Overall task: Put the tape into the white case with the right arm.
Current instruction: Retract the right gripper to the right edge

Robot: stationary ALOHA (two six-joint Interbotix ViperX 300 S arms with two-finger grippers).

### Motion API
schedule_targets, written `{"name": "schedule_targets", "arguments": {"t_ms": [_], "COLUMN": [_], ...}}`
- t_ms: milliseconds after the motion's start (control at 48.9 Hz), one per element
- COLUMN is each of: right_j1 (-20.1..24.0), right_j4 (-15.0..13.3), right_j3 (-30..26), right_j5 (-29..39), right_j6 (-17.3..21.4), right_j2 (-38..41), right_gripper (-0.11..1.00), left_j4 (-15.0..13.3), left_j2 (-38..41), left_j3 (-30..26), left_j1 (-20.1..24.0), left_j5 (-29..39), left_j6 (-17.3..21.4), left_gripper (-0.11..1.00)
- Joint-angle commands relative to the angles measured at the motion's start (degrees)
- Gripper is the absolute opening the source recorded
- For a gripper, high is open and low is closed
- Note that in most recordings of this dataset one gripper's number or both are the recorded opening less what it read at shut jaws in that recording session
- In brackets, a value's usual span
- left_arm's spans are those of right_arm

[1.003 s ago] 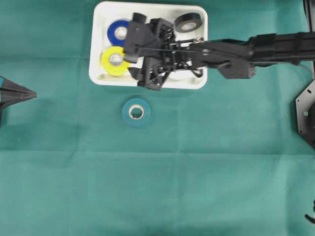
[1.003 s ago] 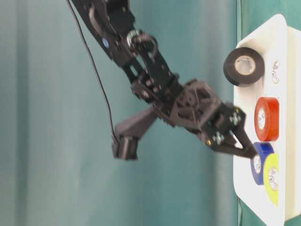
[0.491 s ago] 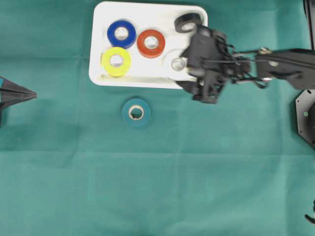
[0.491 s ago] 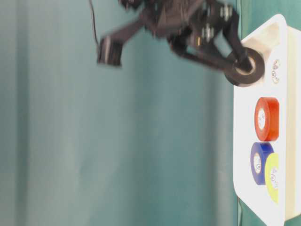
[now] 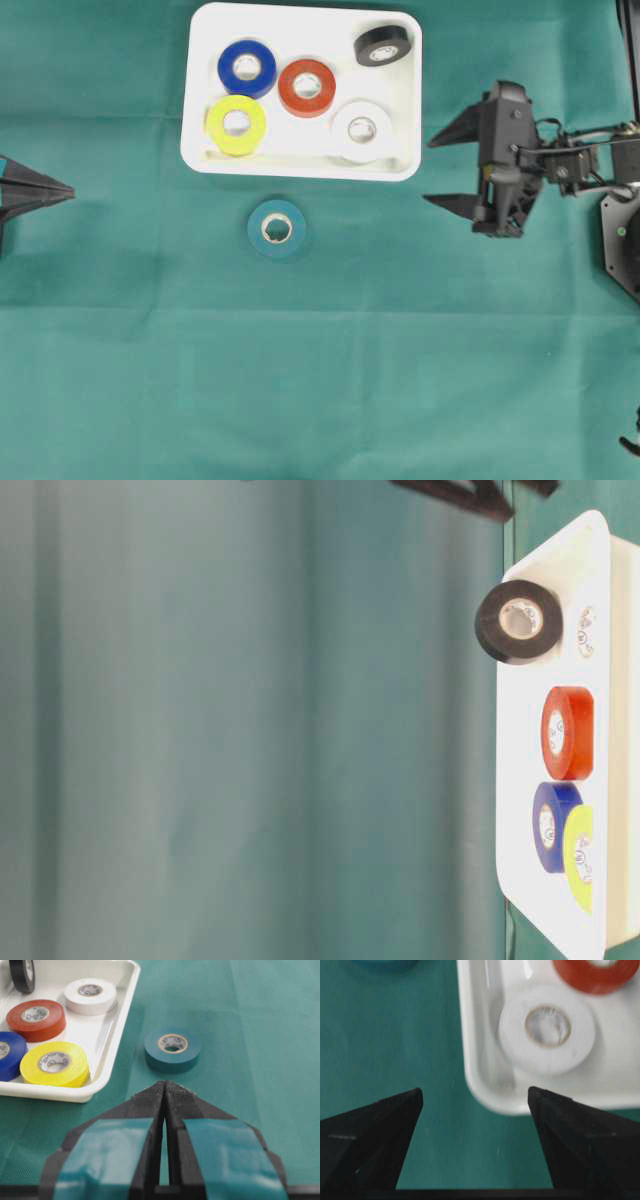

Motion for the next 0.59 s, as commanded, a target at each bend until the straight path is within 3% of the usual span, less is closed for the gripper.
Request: {"name": "schedule_targets", "arguments": {"t_ms": [0,573], "right_j1": [0.0,0.09], "right_j4": [0.09,0.18], "right_j3": [0.97,12.22], "right_j5": [-0.62,-2.29], "right_j6": [0.0,0.0], "right_j2": [-1.76,-14.68], "right_gripper": [0.54,0.54], "left_j4": [0.0,-0.09], "left_j2": [0.44,0.44], "left_j3": [-0.79,-0.7], "left_j1": [0.09,0.09], "left_j5": [-0.26,-0.26], "left_j6": [0.0,0.0], "left_gripper": [0.0,0.0]}}
